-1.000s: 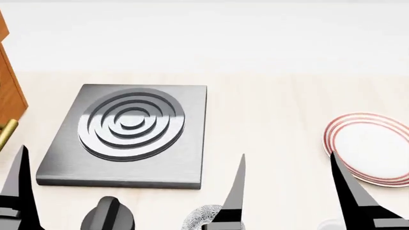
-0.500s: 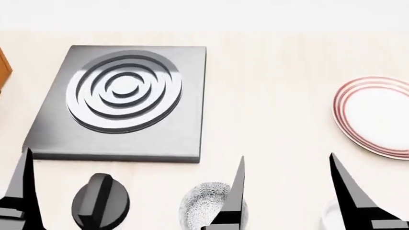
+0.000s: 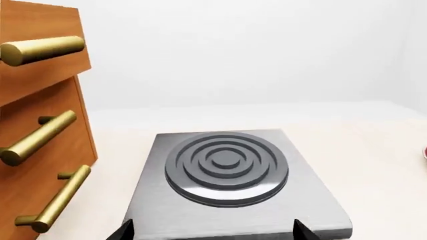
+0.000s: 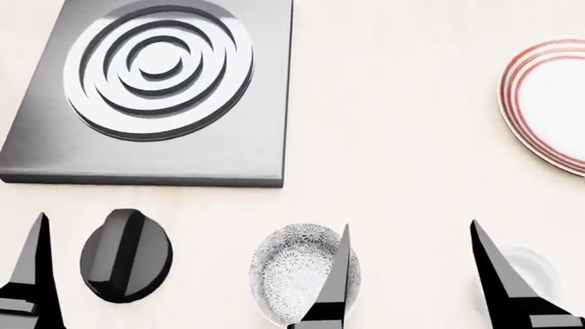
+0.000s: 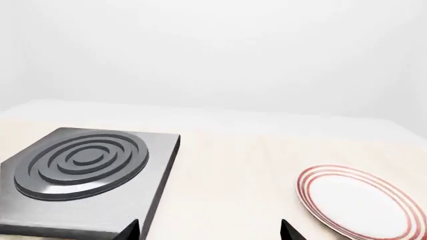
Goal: Pick the akita bowl next to the ramekin and place it on the plate.
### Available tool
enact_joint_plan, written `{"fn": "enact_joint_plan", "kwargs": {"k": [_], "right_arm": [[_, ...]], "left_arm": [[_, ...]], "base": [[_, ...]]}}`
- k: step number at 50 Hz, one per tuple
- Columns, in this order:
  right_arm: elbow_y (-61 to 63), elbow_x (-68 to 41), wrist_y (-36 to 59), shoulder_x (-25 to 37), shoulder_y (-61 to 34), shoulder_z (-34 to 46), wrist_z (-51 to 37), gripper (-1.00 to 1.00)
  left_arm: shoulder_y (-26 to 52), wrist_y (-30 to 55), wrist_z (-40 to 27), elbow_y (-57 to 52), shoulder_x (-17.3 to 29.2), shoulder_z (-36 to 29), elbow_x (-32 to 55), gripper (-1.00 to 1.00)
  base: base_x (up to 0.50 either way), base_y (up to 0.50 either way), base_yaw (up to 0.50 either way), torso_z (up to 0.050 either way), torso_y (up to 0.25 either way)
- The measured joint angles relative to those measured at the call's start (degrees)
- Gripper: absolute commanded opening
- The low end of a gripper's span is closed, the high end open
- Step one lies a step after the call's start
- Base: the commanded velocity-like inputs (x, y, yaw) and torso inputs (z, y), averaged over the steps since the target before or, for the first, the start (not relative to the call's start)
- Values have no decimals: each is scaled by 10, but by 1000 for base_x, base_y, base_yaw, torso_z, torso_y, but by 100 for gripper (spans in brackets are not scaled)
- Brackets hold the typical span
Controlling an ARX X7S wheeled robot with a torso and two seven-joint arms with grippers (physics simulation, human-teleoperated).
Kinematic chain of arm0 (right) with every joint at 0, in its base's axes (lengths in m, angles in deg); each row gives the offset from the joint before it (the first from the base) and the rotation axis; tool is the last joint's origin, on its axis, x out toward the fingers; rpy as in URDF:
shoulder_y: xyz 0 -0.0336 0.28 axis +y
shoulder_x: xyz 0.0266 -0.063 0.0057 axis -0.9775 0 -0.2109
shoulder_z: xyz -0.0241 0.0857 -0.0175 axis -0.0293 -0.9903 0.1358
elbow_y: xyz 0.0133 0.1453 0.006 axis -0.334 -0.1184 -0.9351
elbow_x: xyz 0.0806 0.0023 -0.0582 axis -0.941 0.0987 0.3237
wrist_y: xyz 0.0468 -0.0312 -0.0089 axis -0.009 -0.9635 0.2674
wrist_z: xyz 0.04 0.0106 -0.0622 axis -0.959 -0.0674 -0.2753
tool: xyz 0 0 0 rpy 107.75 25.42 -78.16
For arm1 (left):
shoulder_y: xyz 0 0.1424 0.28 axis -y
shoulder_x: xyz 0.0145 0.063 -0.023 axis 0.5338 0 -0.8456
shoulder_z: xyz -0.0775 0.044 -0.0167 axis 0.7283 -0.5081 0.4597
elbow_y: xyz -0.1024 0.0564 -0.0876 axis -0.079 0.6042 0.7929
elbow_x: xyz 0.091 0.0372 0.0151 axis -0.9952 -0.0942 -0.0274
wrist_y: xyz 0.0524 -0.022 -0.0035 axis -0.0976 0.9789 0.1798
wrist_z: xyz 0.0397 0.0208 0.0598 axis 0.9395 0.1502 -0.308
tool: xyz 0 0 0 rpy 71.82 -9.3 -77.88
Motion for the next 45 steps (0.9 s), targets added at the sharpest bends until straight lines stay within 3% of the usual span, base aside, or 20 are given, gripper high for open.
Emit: {"fn": "enact_joint_plan", "kwargs": {"k": [17, 32, 45], "right_arm": [[0, 1, -7, 5, 1, 4, -4, 100], [-5, -19, -12, 10, -3, 5, -6, 100], [-29, -100, -56, 13, -9, -8, 33, 100]], "left_arm": [[0, -2, 0, 1, 1, -5, -1, 100], [2, -3, -3, 3, 1, -8, -7, 100], [1, -5, -2, 4, -2, -16, -15, 100]], "base": [[0, 0, 0, -4, -193], [0, 0, 0, 0, -3], [0, 0, 0, 0, 0]]}}
